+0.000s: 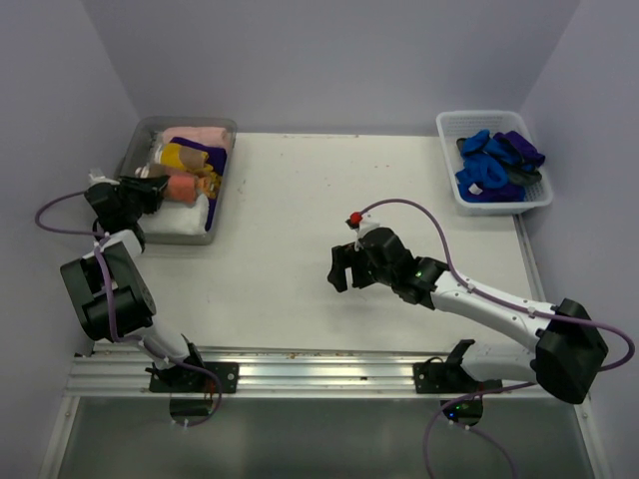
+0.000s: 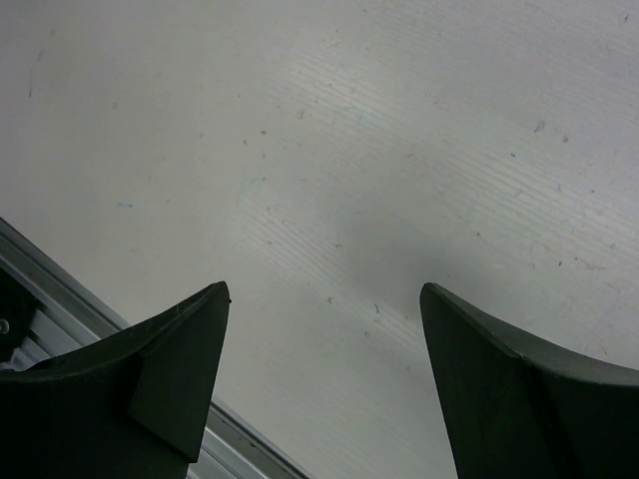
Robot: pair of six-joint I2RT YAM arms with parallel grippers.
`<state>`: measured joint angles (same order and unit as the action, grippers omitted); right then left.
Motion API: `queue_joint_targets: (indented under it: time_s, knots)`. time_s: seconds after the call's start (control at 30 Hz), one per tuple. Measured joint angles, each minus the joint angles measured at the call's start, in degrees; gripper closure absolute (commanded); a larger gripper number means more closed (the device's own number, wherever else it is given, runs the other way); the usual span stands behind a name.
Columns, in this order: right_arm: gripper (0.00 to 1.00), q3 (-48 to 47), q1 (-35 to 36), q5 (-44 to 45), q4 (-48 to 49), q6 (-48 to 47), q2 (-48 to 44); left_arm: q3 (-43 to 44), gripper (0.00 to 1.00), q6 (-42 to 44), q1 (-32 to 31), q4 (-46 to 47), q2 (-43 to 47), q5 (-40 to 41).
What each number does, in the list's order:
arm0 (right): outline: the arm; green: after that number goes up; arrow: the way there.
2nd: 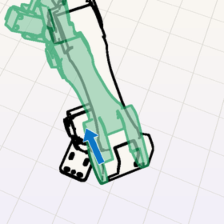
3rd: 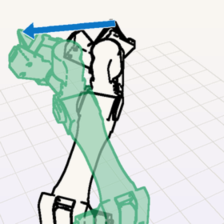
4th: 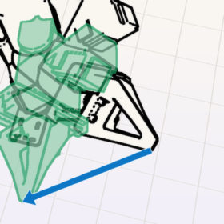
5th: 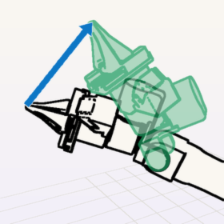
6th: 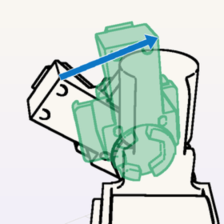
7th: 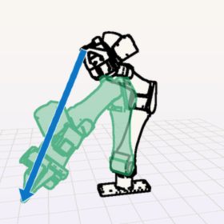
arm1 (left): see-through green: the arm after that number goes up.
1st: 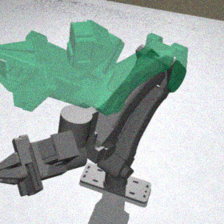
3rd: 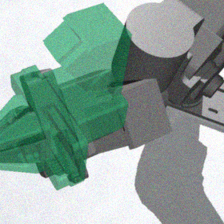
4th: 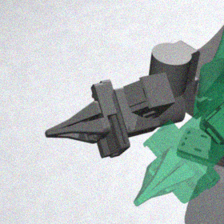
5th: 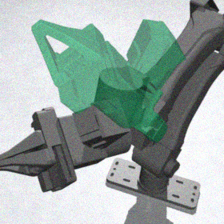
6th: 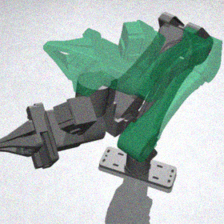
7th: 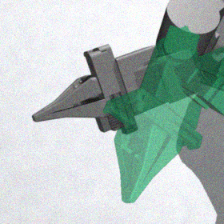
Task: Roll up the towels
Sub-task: Place the rolled towel into the container
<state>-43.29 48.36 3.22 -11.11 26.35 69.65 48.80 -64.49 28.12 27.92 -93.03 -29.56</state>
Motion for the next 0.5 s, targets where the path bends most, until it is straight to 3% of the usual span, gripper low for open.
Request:
queue_joint_targets:
  time_s: [0.5]
  knots:
    - [0.19, 0.02, 0.00, -1.36, 0.66, 0.66, 0.42, -0.33, 0.91, -6.47, 0.13, 6.32, -0.39, -0.46]
